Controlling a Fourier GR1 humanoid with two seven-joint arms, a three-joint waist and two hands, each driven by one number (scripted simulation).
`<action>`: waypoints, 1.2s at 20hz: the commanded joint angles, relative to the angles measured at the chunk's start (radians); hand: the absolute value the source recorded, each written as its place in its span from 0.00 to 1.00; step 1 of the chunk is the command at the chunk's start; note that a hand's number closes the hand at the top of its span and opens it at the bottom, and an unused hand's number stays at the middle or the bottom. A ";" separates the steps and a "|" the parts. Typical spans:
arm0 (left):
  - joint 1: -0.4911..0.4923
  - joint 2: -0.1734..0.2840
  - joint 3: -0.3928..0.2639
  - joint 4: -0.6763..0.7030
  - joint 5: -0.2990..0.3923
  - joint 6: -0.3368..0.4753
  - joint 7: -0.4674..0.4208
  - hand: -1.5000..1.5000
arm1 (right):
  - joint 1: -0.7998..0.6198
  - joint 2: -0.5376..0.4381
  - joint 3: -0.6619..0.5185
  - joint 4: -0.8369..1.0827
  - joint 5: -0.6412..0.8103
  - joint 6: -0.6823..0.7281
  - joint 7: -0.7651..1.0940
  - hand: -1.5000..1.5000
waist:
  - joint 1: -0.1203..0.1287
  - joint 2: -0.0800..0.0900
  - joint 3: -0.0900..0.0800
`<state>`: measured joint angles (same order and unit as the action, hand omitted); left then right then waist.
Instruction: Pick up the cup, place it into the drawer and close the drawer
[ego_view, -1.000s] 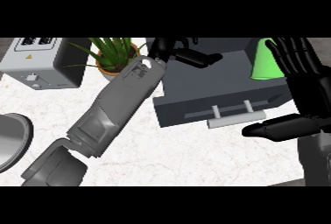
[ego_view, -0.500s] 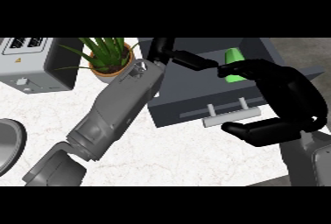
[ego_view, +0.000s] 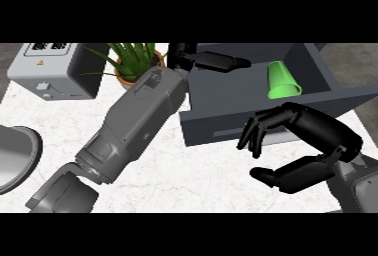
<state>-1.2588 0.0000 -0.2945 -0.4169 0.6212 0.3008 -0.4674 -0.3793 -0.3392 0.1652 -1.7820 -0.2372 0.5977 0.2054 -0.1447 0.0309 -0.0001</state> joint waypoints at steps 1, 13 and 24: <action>0.004 0.000 0.005 0.028 0.040 0.036 -0.029 0.00 | 0.087 -0.064 0.049 -0.032 0.128 0.027 0.010 0.00 | 0.031 -0.011 0.001; 0.111 0.025 0.043 -0.040 0.070 -0.096 -0.089 0.00 | 0.034 0.016 0.212 0.419 0.660 -0.212 -0.213 0.00 | 0.183 -0.019 0.001; 0.282 0.097 0.044 -0.211 0.078 -0.129 -0.075 0.00 | -0.227 0.028 0.085 1.002 0.731 -0.374 -0.523 1.00 | 0.251 -0.018 0.004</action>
<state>-1.0545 0.0650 -0.2535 -0.5907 0.6931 0.1841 -0.5483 -0.5272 -0.3049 0.3129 -0.9381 0.4954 0.2800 -0.2074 0.0831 0.0077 0.0043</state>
